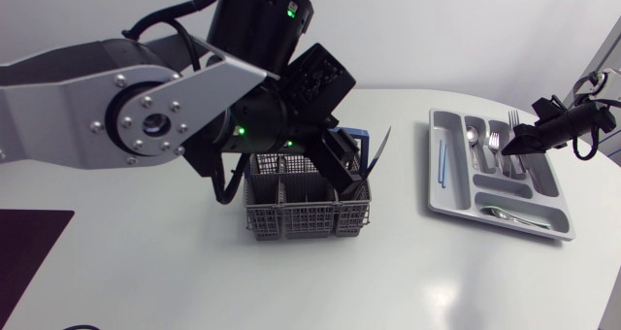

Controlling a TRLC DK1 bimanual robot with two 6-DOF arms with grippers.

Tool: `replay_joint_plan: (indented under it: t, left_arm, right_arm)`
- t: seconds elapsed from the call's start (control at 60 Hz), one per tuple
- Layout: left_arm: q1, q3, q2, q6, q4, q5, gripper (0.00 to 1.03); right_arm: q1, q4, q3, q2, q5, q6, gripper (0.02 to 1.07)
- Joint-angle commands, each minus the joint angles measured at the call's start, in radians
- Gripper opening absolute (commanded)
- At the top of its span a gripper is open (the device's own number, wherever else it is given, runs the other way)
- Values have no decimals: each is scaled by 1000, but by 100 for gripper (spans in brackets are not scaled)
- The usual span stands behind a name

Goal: Sort the cutlery from the basket into the organizer compartments.

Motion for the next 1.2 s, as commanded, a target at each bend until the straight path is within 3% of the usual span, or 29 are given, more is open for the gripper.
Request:
replay_joint_plan:
  t: [0.0, 0.25, 0.333, 0.5, 0.6, 0.683, 0.733, 0.783, 0.867, 1.183]
  left_arm:
    - [-7, 8, -1, -27, -12, 10, 53]
    - [-10, 11, -3, -29, -13, 10, 53]
    - [-12, 13, -1, -29, -18, 10, 53]
    - [-12, 13, -7, -29, -22, 10, 53]
    - [-12, 13, -7, -29, -22, 10, 53]
    - [-12, 10, -7, -29, -22, 9, 53]
    - [-12, 8, -9, -27, -21, 10, 53]
    - [-12, 7, -10, -24, -21, 9, 53]
    - [-12, 2, -10, -22, -16, 9, 53]
    - [-13, -70, -9, -18, 61, 9, 53]
  right_arm:
    - [3, 1, 3, 47, 18, 37, 12]
    - [-9, 23, 15, 59, 24, 75, 13]
    - [-12, 24, 14, 62, 25, 78, 20]
    - [-15, 37, 9, 54, 24, 94, 20]
    - [-18, 55, 2, 39, 27, 110, 30]
    - [-20, 74, -18, 10, 28, 120, 30]
    - [-21, 95, -54, -25, 28, 120, 30]
    - [-20, 139, -126, -94, 32, 120, 42]
    - [-6, 227, -267, -223, 38, 120, 50]
    - [114, 357, -698, -651, 32, 115, 53]
